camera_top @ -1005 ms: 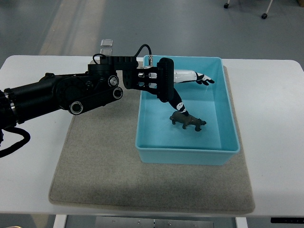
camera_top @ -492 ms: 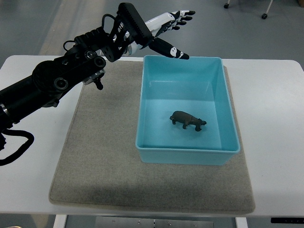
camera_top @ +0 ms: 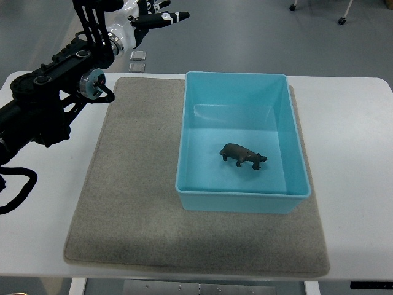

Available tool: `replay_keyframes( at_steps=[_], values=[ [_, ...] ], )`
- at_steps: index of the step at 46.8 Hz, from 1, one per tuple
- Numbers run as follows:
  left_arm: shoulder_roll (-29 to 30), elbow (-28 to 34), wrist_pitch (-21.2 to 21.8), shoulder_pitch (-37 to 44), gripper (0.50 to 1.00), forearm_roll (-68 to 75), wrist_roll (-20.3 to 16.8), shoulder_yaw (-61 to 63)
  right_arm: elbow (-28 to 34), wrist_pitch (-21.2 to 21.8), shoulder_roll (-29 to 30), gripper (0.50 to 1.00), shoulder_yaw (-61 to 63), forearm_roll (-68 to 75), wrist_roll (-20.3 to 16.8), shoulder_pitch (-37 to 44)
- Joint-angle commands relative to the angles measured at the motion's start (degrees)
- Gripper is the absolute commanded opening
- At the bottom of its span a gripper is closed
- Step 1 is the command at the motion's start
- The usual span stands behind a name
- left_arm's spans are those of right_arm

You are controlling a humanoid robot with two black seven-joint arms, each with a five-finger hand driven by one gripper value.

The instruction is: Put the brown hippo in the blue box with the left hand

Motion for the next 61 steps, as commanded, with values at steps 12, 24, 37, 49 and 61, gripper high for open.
replay_keyframes(
  at_steps=[12, 24, 37, 49, 61],
  values=[
    [0.38, 1.27, -1.5, 6.32, 0.996, -11.82, -0.49, -9.24, -0.03, -0.01, 0.0, 0.936, 0.0, 0.0, 0.0, 0.0],
    [0.38, 2.59, -1.24, 10.19, 0.999, -11.99, -0.58, -14.96, -0.03, -0.01, 0.0, 0.936, 0.0, 0.0, 0.0, 0.0],
    [0.38, 4.52, -1.67, 11.95, 0.999, -12.08, -0.58, -14.87, -0.03, -0.01, 0.0, 0.936, 0.0, 0.0, 0.0, 0.0],
    [0.46, 4.61, -1.76, 12.22, 0.996, -11.99, -0.67, -14.79, -0.03, -0.01, 0.0, 0.936, 0.0, 0.0, 0.0, 0.0],
    [0.46, 4.52, -1.85, 12.22, 0.999, -11.99, -0.58, -14.79, -0.03, -0.01, 0.0, 0.936, 0.0, 0.0, 0.0, 0.0]
  ],
)
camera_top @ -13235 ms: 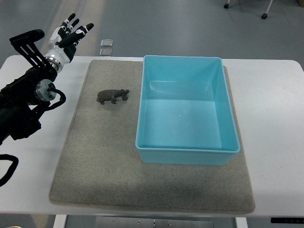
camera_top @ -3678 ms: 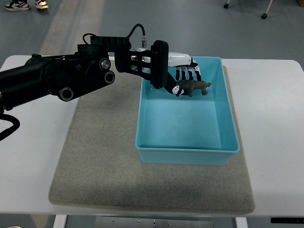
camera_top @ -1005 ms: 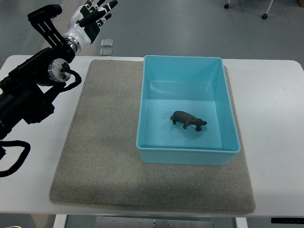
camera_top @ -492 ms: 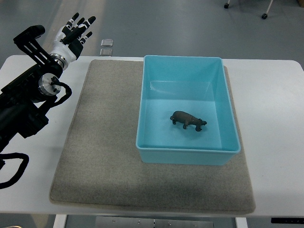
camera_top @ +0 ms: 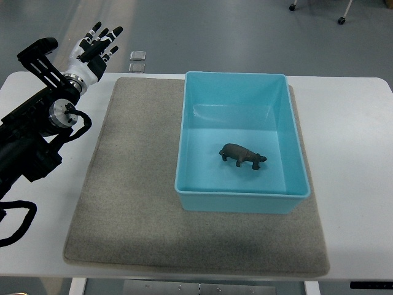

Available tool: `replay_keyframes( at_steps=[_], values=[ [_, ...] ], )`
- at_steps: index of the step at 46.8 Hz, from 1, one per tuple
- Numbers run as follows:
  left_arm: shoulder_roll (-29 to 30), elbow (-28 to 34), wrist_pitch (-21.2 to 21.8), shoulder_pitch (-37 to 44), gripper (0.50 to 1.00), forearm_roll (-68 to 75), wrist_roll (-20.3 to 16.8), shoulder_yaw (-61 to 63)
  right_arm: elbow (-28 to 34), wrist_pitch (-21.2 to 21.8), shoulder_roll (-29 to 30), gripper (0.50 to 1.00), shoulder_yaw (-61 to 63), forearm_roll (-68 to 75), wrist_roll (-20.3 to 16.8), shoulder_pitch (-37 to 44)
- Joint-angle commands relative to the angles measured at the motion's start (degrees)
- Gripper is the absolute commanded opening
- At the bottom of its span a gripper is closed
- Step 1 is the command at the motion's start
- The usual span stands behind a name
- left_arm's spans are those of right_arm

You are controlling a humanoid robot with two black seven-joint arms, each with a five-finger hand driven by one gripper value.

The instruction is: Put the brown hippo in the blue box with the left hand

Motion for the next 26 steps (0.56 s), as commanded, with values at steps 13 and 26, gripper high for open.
replay_keyframes(
  at_steps=[13, 26],
  values=[
    [-0.09, -0.18, -0.09, 0.0, 0.999, 0.0, 0.0, 0.0, 0.17, 0.08, 0.0, 0.936, 0.09, 0.18, 0.0, 0.0],
    [0.44, -0.18, -0.18, 0.7, 0.999, 0.09, 0.0, 0.09, 0.79, 0.08, 0.0, 0.936, 0.09, -0.09, -0.44, 0.0]
  ],
)
